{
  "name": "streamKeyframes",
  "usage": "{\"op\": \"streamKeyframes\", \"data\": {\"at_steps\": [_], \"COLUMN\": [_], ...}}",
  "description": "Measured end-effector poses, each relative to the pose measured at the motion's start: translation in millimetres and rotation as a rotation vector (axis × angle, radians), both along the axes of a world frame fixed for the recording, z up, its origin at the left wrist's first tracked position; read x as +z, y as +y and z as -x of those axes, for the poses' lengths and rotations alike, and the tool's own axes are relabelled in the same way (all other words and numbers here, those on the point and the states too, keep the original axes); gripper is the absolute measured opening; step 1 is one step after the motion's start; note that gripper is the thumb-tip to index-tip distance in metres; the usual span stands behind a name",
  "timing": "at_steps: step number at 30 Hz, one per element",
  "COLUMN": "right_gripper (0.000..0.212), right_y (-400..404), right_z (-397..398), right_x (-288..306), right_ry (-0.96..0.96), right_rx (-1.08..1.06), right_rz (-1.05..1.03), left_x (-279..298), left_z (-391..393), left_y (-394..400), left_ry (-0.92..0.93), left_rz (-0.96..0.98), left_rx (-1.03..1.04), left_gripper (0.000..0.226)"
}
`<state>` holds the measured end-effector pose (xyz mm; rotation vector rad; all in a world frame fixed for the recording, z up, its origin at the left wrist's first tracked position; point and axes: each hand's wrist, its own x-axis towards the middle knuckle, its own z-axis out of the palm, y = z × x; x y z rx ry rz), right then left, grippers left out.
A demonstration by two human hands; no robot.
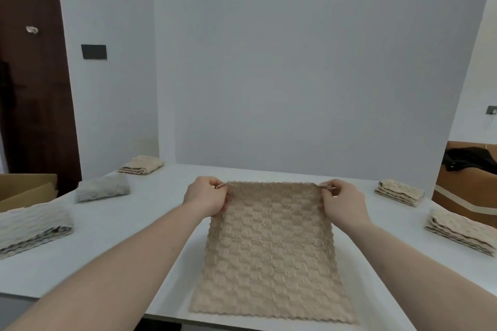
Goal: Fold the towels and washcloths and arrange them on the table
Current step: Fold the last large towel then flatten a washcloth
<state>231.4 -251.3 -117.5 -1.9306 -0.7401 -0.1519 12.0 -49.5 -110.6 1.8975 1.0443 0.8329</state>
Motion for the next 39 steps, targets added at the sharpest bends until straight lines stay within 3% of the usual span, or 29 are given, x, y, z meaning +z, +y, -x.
{"op": "streamKeyframes", "data": {"at_steps": [8,13,22,39], "right_gripper": [0.030,0.024,0.024,0.017], "right_y": [-1,-26,-73,-115], "right_z": [1,15,42,69], "right_x": [-10,-12,-32,-70], "right_ry": [0.021,-0.012,-0.102,-0.141], "right_rx": [0.072,0.076,0.123,0.171], "right_rz": [0.010,0.070,0.209,0.474], "left_x": [-15,-20,-35,-67], "left_z": [4,24,72,106], "left_y": [6,-7,-50,-84], "left_ry": [0.004,0.064,0.191,0.467], "left_rz": [-0.034,-0.141,-0.262,-0.283], "left_rx": [-0.055,-0.125,-0.199,-0.295], "left_gripper": [0.010,0.007,0.015,0.029]}}
